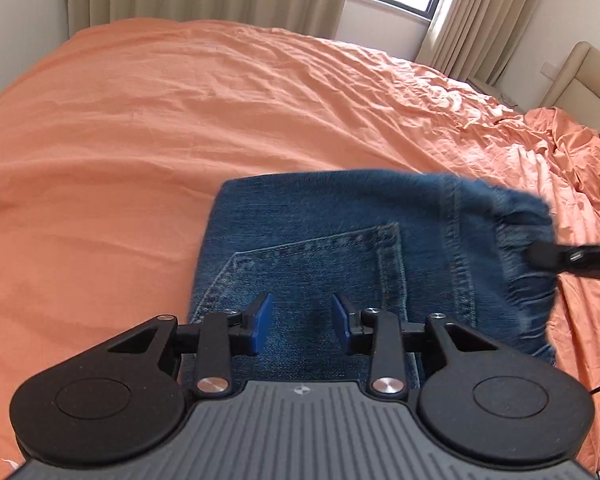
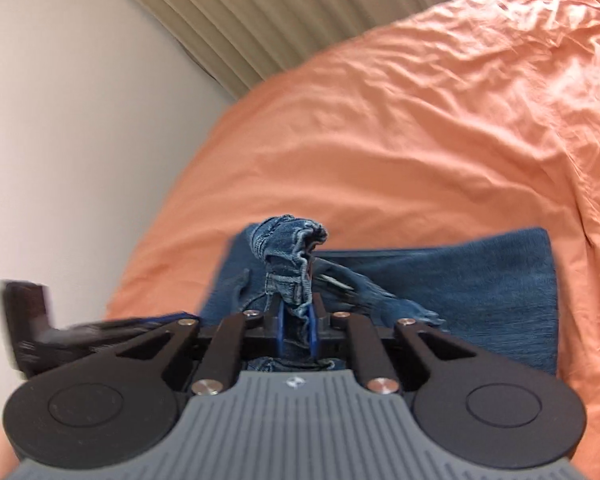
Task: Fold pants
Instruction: 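Lift the folded jeans by the waistband with the right tool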
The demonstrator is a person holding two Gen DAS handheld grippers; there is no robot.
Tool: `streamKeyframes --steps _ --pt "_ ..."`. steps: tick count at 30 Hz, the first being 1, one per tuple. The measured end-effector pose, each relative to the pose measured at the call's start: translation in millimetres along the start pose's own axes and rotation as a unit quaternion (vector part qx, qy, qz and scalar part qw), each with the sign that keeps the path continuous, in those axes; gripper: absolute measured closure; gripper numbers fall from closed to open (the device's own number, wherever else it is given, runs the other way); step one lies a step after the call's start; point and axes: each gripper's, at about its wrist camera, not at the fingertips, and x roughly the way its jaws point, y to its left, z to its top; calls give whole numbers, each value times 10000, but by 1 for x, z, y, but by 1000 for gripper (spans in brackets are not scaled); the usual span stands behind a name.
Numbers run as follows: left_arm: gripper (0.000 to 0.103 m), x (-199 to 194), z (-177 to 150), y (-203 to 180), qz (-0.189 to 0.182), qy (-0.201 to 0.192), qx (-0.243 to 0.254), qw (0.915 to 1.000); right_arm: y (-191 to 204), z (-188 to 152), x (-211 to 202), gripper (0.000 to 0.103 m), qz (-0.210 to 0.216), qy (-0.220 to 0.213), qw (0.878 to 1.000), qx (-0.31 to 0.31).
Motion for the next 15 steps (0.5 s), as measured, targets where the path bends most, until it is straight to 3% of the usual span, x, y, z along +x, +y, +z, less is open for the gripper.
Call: streamKeyframes --steps 2,4,10,15 --pt "65 -8 1 -2 -20 -57 41 10000 10 -2 -14 96 150 -66 9998 62" --pt "65 -14 1 -5 -40 -90 66 9999 8 -11 -19 96 -11 -50 9998 183" --pt "69 0 -1 -14 238 114 249 9993 -55 -41 3 97 -707 131 9917 1063" --pt "70 26 -3 -8 386 346 135 9986 -87 -47 30 96 -948 177 9887 1149"
